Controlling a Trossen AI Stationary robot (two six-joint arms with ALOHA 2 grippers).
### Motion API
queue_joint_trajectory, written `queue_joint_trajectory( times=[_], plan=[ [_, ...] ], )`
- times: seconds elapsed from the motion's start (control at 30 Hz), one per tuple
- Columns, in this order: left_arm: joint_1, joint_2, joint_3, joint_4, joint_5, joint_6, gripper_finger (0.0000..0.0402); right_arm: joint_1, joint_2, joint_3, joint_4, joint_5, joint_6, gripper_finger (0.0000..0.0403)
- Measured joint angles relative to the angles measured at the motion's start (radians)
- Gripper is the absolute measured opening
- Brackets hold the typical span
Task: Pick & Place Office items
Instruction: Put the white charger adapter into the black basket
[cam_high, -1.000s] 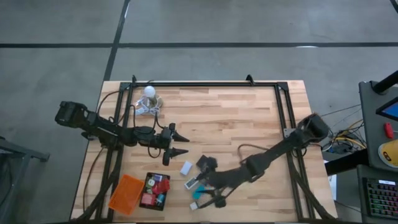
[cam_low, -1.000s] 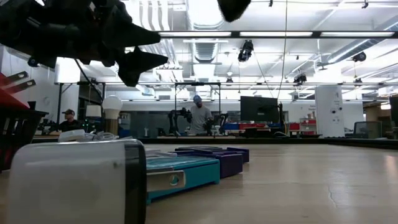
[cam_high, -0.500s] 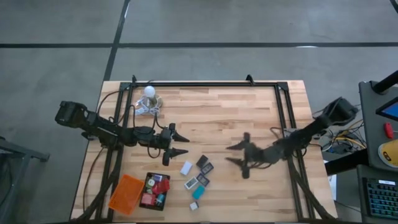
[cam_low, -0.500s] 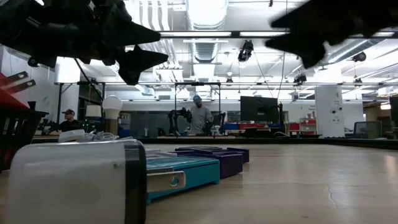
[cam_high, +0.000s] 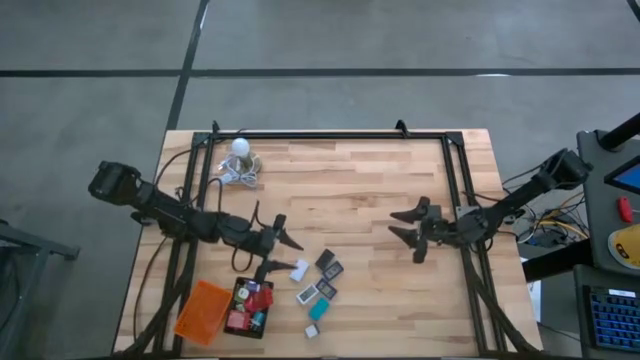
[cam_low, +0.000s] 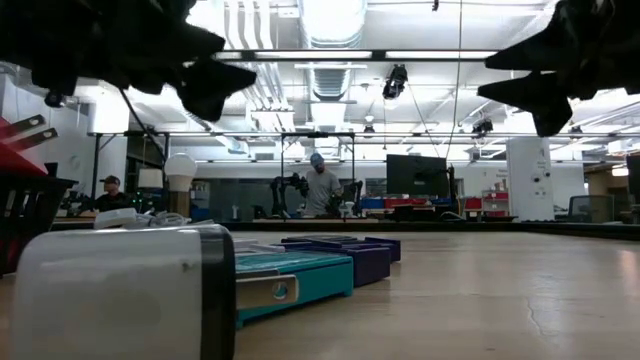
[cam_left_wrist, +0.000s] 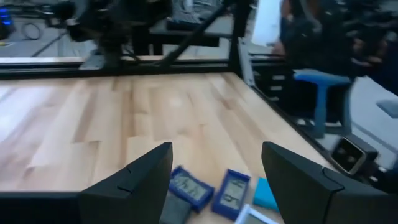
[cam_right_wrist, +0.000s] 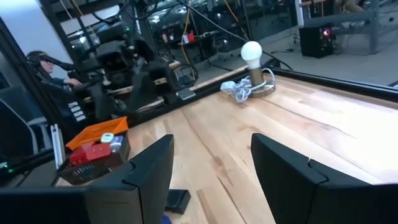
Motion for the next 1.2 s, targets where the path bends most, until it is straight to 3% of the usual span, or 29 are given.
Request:
queue_joint_trajectory(
  times=[0.33,0.83,1.03,1.2],
  plan=[
    [-0.08,0.001,0.139,-0.259,-0.006,0.016,0.0252,0.0,-0.023,-0.051,0.002,-0.002,-0.001,0.021],
    [-0.183,0.001,0.34,-0.712,-0.247,-0.108,0.0252,0.0,-0.023,-0.058,-0.03,-0.003,-0.001,0.021],
    [-0.229,0.051,0.381,-0.726,-0.268,-0.153,0.0252,0.0,-0.023,-0.058,-0.03,-0.004,-0.001,0.021],
    [-0.261,0.176,0.436,-0.726,-0.348,-0.255,0.0252,0.0,-0.023,-0.058,-0.03,-0.003,-0.001,0.021]
  ],
)
